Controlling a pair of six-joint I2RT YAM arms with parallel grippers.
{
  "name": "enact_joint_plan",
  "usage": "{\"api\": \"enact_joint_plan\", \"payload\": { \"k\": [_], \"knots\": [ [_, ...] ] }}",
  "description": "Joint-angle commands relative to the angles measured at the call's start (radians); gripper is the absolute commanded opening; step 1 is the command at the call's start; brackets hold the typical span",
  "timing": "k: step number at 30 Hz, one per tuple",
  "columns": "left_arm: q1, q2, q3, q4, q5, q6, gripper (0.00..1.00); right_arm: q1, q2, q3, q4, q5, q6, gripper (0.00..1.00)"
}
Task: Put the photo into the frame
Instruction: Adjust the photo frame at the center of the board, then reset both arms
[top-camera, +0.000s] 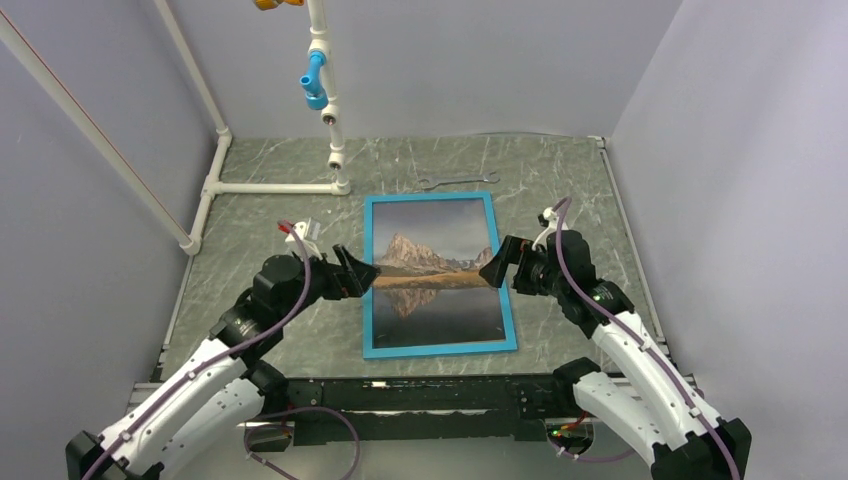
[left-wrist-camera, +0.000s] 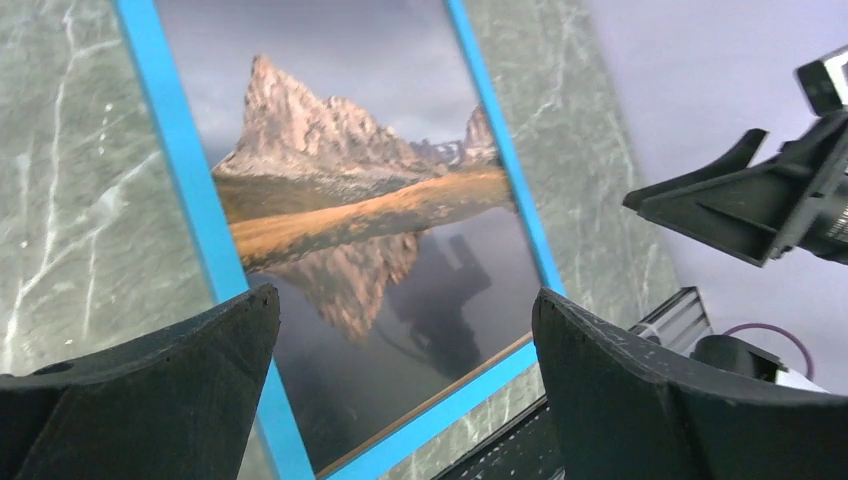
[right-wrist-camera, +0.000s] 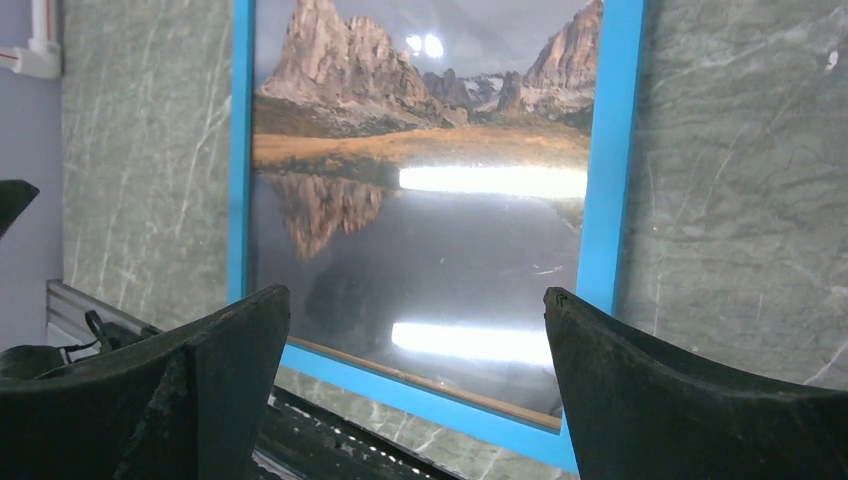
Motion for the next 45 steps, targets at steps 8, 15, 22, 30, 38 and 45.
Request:
{"api": "enact_joint_plan", "payload": {
  "k": [8, 15, 22, 30, 38, 45],
  "knots": [
    [0.007, -0.110, -0.115, 0.173, -0.043, 0.126, 0.99, -0.004, -0.047, 0.047, 0.071, 0.029, 0.004, 1.00],
    [0.134, -0.125, -0.205, 0.193, -0.121, 0.263, 0.99, -0.023, -0.035, 0.006, 0.174, 0.240, -0.117, 1.00],
    [0.309, -0.155, -0.231, 0.178, -0.247, 0.380, 0.99, -0.219, 0.027, -0.047, 0.336, 0.264, -0.248, 1.00],
    [0.352, -0.078, -0.331, 0.474, -0.477, 0.555, 0.99, -0.291, 0.097, -0.285, 0.740, 0.381, -0.409, 1.00],
    [0.449, 0.194, -0.374, 0.839, -0.344, 0.673, 0.99, -0.324, 0.219, -0.546, 1.332, 0.409, -0.455, 0.99],
    [0.478, 0.365, -0.457, 1.200, -0.298, 0.748, 0.99, -0.370, 0.425, -0.491, 1.522, 0.342, -0.482, 0.99]
  ]
}}
